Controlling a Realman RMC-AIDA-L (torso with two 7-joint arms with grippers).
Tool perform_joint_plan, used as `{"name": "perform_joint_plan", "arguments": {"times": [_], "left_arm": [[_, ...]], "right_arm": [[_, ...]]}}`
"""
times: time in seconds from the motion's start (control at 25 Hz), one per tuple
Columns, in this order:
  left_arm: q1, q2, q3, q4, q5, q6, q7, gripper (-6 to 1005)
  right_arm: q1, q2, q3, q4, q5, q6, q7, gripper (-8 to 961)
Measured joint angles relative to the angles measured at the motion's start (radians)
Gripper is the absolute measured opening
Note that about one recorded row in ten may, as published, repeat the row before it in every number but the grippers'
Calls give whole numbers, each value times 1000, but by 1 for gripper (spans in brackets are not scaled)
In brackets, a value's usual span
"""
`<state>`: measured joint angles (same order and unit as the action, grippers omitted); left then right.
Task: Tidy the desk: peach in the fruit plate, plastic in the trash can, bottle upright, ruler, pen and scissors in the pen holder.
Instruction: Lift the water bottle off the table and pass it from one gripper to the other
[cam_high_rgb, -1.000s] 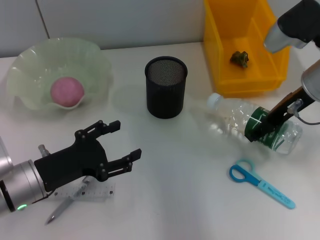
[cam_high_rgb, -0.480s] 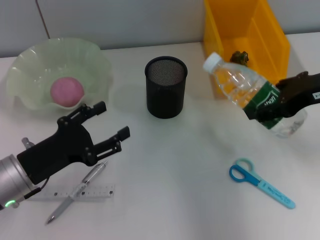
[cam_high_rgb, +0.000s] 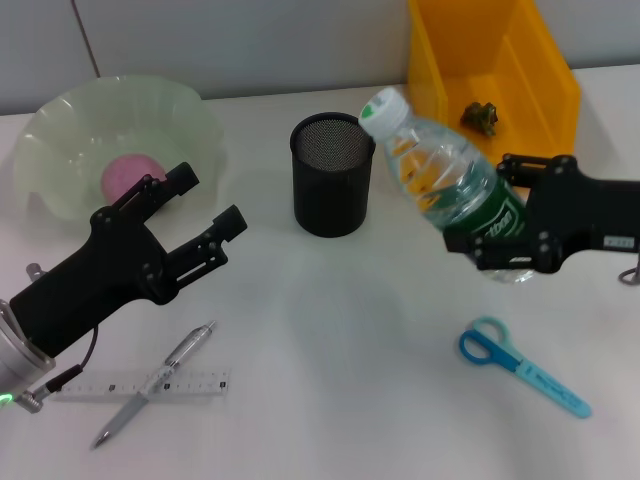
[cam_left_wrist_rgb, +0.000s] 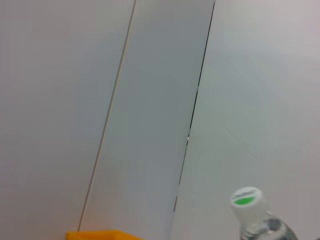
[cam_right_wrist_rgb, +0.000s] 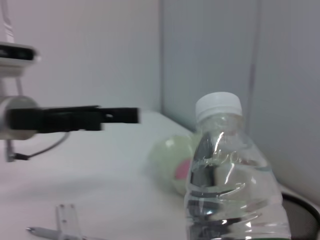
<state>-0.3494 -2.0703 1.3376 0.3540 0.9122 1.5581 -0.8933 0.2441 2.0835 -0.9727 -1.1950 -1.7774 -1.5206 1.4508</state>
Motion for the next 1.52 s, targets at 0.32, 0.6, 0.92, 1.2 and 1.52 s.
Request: {"name": "perform_joint_plan", "arguments": {"times": [0.32,0.6,0.92,1.2,1.52], "left_arm": [[-13,-2,0,-4,-15,26,-40,848],[-44,-4,11,-36,-16,57,-42,847],[-59,-4,10,-54,-18,72,-54,847],[-59,-4,11,-55,-18,102,-75,843],[-61,-6,11,-68,-18,120,-77,838]], "right_arm": [[33,0,-2,238,133,-8,-295,769],[98,-1,-2,371,144,-15,-383,770],[176,-1,-4,509,172,-59,-467,770],[203,2,-7,556,175,-65,-491,770],[243,2,-15,622,192,-60,-524,769]]}}
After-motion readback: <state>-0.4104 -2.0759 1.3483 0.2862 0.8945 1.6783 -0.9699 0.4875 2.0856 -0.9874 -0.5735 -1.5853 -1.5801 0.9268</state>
